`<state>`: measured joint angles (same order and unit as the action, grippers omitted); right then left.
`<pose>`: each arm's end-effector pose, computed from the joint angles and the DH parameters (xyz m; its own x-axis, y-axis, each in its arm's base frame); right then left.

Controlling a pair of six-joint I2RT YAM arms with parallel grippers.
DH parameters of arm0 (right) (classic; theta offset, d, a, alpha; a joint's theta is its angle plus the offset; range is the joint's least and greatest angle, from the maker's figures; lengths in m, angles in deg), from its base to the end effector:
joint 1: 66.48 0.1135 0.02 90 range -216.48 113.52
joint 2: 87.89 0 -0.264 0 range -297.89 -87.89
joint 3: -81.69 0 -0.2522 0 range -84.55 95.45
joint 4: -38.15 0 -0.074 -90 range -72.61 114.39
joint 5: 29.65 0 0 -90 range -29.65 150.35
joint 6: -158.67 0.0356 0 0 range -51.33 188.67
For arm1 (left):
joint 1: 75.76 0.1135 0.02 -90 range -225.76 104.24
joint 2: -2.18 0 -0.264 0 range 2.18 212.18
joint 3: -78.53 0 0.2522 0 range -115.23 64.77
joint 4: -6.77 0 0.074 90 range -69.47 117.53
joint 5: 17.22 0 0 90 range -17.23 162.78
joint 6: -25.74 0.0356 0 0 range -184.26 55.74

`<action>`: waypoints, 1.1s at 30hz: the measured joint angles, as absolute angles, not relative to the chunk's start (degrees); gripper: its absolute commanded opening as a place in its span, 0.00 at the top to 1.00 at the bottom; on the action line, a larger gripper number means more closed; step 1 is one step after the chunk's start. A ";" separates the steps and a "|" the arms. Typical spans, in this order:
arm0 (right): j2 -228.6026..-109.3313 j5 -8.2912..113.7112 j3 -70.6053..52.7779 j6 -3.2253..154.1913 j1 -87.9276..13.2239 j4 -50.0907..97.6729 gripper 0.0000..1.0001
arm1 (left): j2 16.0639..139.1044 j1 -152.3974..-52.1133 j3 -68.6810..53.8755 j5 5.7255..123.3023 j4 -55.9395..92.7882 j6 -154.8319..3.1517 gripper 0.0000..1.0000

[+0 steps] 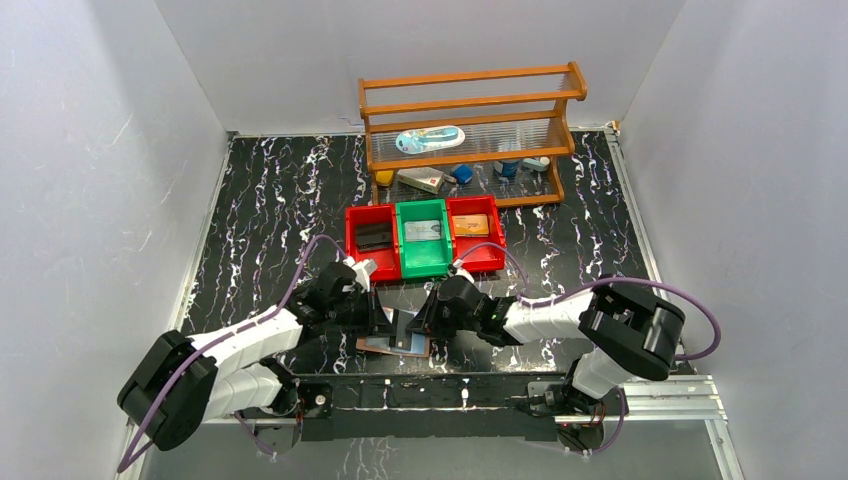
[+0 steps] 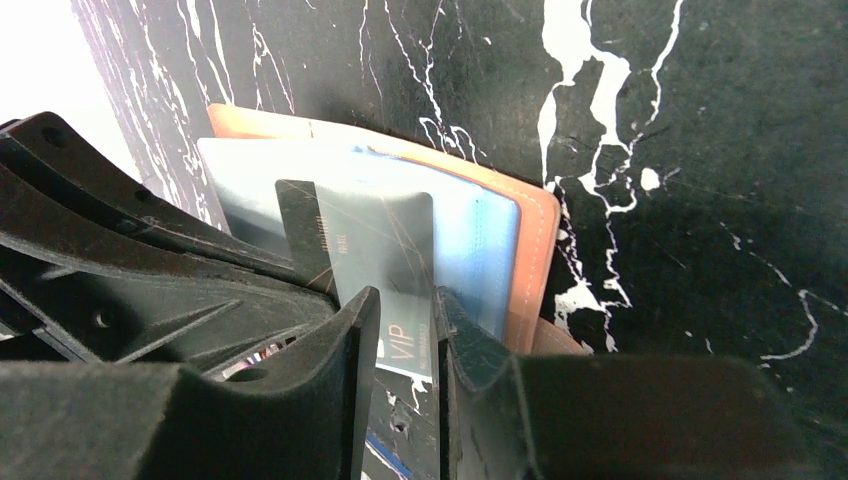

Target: Take the credit cards out of the card holder

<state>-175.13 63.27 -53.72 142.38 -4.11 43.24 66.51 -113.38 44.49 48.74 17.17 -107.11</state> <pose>0.1313 0.2469 0.1395 -0.9106 0.3274 -0.2522 0.0284 0.6583 0.7522 0.1529 -0.1361 0.1548 -0.9241 -0.0720 -0.3753 0.2369 0.6628 -0.7104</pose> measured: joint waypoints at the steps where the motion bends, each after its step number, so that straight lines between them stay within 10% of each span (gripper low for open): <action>1: -174.89 63.36 -53.96 142.21 -4.11 43.30 0.64 | 66.23 -113.38 44.36 48.79 17.63 -106.85 1.00; 33: -176.90 61.50 -50.72 139.67 -4.11 41.21 0.65 | 65.22 -113.36 43.34 48.33 18.42 -106.98 0.87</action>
